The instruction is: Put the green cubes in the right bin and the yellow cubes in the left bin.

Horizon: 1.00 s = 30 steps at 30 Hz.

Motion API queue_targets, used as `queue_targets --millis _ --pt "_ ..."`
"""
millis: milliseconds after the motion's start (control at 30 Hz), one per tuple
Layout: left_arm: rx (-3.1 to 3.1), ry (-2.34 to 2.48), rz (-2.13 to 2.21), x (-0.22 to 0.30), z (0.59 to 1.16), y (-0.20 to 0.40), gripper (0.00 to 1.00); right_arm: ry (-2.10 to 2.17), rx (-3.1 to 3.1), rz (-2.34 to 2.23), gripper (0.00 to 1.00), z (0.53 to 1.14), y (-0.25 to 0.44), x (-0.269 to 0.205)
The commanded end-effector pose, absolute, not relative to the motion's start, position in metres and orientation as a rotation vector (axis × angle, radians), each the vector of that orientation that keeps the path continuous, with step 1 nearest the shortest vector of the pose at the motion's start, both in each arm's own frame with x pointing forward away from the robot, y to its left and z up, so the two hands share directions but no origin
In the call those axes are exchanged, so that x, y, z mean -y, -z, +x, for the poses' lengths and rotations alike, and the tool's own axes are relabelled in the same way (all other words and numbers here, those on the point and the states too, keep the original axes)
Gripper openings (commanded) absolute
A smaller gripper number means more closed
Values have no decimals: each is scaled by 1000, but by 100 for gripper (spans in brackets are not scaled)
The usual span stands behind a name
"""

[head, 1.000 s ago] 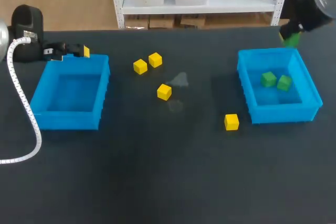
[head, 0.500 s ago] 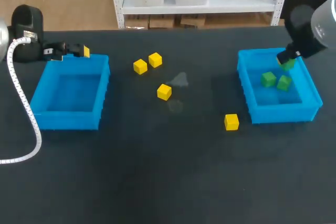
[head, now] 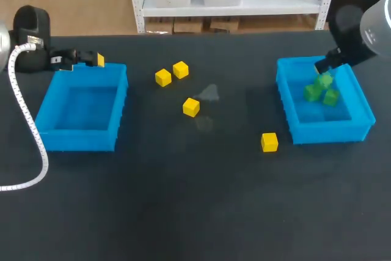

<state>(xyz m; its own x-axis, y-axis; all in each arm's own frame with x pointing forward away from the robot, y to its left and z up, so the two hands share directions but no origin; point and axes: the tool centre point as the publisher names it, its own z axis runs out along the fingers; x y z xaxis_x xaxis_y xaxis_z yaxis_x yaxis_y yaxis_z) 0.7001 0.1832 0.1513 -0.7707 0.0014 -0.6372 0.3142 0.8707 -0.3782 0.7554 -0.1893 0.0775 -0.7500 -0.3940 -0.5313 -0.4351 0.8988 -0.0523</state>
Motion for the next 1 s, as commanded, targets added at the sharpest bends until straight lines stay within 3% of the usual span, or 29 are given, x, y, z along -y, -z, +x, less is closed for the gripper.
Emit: queue_targets --millis 33,1000 --pt "-2377 633 230 -184 700 -150 100 -117 -2504 -562 100 751 -80 195" --pt "-2396 570 324 -175 715 -166 100 -132 -2504 -547 100 751 -81 197"
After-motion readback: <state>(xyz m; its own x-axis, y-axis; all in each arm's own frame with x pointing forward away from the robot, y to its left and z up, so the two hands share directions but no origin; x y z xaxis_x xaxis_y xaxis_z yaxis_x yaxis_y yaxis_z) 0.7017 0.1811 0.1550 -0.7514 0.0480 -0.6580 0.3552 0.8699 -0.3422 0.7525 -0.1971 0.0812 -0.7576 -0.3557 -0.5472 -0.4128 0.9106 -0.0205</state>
